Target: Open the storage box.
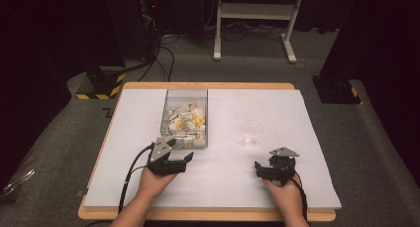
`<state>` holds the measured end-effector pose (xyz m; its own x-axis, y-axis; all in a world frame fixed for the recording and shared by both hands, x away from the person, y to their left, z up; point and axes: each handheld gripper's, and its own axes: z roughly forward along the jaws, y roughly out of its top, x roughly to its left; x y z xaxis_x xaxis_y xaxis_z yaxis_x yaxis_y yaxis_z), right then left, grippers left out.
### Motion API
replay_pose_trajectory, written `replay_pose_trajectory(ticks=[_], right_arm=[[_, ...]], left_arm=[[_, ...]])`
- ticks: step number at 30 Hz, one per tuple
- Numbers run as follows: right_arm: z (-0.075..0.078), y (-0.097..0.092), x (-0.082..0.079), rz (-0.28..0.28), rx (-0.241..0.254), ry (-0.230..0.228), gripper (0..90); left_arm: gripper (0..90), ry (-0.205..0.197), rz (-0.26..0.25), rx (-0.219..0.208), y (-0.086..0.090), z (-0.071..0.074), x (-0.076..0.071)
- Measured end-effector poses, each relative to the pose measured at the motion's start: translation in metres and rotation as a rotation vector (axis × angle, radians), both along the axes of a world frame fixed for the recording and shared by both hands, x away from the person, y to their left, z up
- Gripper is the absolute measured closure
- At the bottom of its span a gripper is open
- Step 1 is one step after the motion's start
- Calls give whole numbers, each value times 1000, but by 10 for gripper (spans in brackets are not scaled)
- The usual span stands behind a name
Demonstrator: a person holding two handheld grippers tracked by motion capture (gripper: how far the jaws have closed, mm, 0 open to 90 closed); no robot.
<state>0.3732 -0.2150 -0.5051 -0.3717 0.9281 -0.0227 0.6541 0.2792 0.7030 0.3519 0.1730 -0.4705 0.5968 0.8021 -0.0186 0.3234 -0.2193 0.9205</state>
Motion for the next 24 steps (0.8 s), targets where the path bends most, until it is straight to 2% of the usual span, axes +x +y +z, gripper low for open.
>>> replay_pose_trajectory(ticks=[14, 24], right_arm=[[0, 0, 0, -2, -1, -3, 99], [0, 0, 0, -2, -1, -4, 99]], left_arm=[[187, -11, 25, 17, -3, 0, 4], [191, 5, 24, 14, -7, -5, 6]])
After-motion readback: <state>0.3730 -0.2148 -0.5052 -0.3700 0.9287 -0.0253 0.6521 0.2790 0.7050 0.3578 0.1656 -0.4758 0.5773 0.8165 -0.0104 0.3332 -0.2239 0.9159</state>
